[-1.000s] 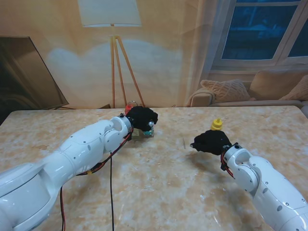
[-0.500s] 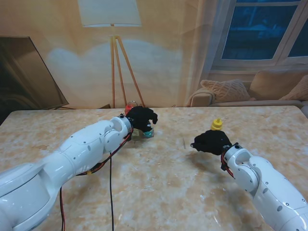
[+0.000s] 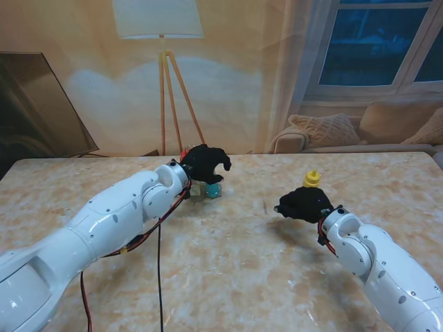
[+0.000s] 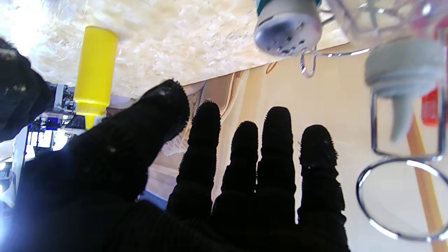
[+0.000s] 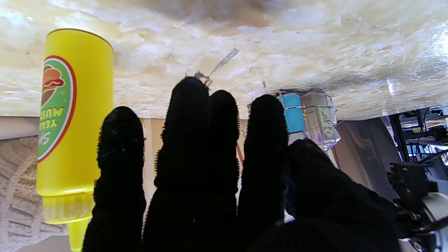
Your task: Place the seasoning bottles into the rack
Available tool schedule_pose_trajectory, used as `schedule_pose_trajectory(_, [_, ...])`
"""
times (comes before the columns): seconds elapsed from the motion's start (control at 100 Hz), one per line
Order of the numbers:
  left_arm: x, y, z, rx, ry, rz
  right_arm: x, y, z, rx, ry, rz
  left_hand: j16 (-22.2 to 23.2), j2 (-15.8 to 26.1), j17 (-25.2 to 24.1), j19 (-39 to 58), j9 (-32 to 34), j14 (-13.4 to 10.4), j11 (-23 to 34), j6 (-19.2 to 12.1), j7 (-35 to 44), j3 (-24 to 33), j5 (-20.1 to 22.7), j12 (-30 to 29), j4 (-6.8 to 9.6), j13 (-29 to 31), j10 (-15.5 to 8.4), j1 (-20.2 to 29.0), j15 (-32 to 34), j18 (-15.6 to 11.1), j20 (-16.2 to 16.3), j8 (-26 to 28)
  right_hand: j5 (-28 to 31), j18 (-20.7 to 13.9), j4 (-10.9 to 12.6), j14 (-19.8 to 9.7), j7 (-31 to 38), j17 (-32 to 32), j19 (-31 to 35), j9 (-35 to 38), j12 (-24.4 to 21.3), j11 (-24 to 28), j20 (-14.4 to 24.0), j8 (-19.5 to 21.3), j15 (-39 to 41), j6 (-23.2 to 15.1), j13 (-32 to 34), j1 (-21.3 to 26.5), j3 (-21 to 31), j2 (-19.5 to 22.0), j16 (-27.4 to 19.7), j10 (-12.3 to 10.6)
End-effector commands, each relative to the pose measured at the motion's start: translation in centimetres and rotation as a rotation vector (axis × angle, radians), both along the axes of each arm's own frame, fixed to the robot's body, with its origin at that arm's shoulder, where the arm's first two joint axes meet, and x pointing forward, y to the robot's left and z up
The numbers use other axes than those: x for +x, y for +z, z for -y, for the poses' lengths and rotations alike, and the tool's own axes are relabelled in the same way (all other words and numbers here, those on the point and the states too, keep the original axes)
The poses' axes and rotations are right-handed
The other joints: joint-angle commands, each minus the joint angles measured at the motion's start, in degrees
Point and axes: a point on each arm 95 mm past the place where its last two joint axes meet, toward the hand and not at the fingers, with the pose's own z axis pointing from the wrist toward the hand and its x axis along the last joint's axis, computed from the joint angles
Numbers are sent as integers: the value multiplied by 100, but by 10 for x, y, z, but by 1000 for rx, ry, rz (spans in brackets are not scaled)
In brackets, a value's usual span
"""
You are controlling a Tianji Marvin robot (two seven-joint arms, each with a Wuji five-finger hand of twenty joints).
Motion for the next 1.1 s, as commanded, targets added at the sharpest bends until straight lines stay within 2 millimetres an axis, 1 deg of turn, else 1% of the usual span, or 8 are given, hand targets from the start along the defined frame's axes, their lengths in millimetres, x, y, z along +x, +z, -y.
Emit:
schedule_pose_trajectory(0.0, [-6,1,0,4,-13,-6,-4,-5,-3,-5,9,-18,-121,181,-93,-78,-167,94,-40,61,-118,-66,-129,-55,156,-135,85,-135,-92,72,-121,50,68,22,-186,-151,66,-11,17,70,12,52,78,-39,40,-113,103,-38,80,-16,-23,-11])
schedule_pose_trajectory(0.15, [-25,9,-5,-44,-13,-11,-4,-5,-4,-4,11,-17,-198,502,-113,-76,-113,146,-72,53,-190,-353,-117,-90,207,-117,106,-7,-78,111,-145,62,70,12,-184,-149,66,-15,14,68,12,50,77,-38,38,-108,104,-35,75,-9,-24,-14])
schedule_pose_trajectory(0.21, [-34,11,-9,-68,-5,-27,-4,-5,-4,-3,11,-18,-217,628,-119,-75,-65,192,-110,69,-252,-616,-100,-105,117,-108,129,141,-78,140,-147,80,68,15,-184,-149,65,-16,13,65,12,50,77,-37,36,-108,101,-30,74,-13,-24,-10])
schedule_pose_trajectory(0.32, [-54,11,-17,-118,16,-60,-5,-5,-5,-4,15,-18,-220,776,-135,-89,37,254,-170,71,-416,-918,-63,-118,56,-72,159,321,-87,182,-128,119,72,8,-182,-136,65,-17,12,80,14,56,77,-35,34,-113,97,-31,69,-2,-25,-18])
schedule_pose_trajectory(0.51, [-86,7,-33,-203,56,-110,-5,-6,-6,-1,19,-21,-217,943,-153,-117,191,372,-247,146,-636,-1271,49,-108,25,-27,202,533,-114,259,-87,193,73,24,-180,-146,62,-14,13,68,11,47,77,-32,36,-109,102,-29,60,-2,-25,-24])
schedule_pose_trajectory(0.64, [-105,-2,-46,-247,102,-137,-5,-6,-7,-1,22,-21,-192,1045,-153,-106,324,450,-273,218,-779,-1476,158,-76,53,32,227,612,-90,326,-43,231,69,24,-180,-146,60,-13,13,71,12,49,77,-31,36,-107,102,-28,54,-6,-25,-9])
schedule_pose_trajectory(0.78, [-118,-15,-60,-263,162,-149,-5,-7,-9,0,23,-24,-95,1188,-106,-47,530,474,-233,284,-897,-1936,292,0,51,176,233,885,6,384,53,329,69,25,-179,-146,59,-13,13,61,12,48,76,-30,36,-111,101,-24,53,-2,-25,-6])
schedule_pose_trajectory(1.09, [-136,-39,-80,-289,278,-146,-9,-6,-11,-5,33,-12,13,1163,-33,44,757,546,-99,332,-838,-2141,478,86,42,341,238,1084,155,413,116,399,61,13,-180,-143,56,-11,12,71,13,48,75,-31,32,-113,101,-24,43,4,-27,-23])
